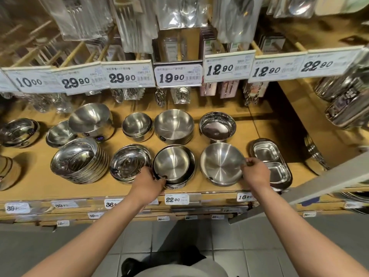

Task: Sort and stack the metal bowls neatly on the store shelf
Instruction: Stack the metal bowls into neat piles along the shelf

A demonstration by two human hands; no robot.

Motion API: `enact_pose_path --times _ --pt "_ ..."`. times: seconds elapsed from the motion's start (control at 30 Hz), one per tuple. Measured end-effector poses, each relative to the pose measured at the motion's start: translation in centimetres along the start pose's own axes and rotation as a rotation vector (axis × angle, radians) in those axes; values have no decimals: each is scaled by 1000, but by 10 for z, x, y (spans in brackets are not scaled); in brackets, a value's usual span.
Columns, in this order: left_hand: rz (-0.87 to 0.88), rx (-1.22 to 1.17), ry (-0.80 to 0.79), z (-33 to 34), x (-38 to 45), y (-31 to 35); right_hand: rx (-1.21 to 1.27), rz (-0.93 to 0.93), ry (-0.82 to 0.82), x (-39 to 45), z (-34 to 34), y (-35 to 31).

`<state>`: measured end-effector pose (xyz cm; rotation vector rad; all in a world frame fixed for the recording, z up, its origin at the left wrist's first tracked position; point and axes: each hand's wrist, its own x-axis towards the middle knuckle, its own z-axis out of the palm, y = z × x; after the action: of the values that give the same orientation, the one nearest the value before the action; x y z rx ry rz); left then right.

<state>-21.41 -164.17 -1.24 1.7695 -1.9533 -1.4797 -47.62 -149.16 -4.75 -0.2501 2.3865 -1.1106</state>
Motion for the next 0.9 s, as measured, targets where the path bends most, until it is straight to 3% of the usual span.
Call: enact_pose_path --times 0.17,0.37,0.63,0.9 --pt "36 12 24 -2 -4 -3 -64 -97 -77 1 6 -14" --pt "47 15 94 -1 2 1 -98 -340 -9 -36 17 -26" --pt "43 255 154 3 15 16 -111 -322 -417 -69 62 -37" --pt "-78 330 121 -1 20 33 -66 -203 -464 -63 79 -43"
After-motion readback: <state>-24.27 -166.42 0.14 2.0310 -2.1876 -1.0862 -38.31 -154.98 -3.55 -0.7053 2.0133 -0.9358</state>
